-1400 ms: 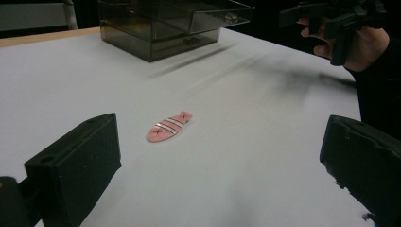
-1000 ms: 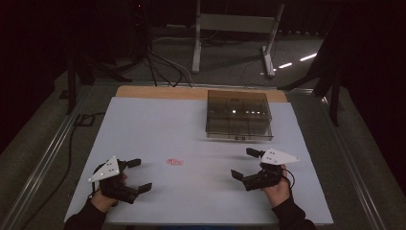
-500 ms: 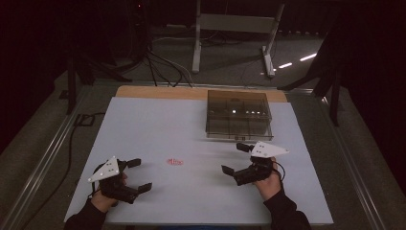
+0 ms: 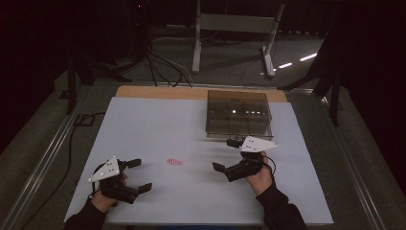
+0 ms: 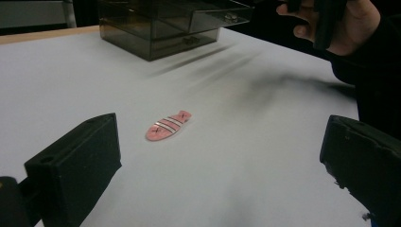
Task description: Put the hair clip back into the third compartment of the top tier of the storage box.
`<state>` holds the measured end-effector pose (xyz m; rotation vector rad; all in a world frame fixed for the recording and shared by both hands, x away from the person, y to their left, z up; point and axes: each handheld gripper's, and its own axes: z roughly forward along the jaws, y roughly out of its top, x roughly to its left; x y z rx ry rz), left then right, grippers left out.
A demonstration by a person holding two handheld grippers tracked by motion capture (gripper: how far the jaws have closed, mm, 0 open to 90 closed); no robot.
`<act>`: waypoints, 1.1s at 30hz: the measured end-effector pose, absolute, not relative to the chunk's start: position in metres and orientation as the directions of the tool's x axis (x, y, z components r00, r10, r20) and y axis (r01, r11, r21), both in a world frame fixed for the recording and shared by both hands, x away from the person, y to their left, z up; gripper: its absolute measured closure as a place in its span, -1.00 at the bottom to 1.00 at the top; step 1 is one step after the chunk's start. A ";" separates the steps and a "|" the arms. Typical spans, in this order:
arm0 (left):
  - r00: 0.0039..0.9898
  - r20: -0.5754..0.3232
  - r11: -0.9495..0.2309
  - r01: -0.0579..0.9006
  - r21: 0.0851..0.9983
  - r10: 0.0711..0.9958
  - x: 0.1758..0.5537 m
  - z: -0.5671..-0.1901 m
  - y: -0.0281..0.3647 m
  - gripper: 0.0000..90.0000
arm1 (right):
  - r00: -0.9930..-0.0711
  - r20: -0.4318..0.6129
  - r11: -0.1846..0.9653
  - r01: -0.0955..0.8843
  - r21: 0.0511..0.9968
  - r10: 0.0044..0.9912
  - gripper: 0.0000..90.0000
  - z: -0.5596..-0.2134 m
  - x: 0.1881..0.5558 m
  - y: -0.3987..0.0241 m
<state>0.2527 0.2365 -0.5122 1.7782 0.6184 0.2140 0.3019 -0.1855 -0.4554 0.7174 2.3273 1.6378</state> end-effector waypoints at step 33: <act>0.843 -0.170 -0.177 0.296 0.939 0.510 0.253 -0.512 0.237 -0.99 | -0.908 0.126 0.335 0.272 0.902 0.398 -1.00 -0.457 0.331 -0.128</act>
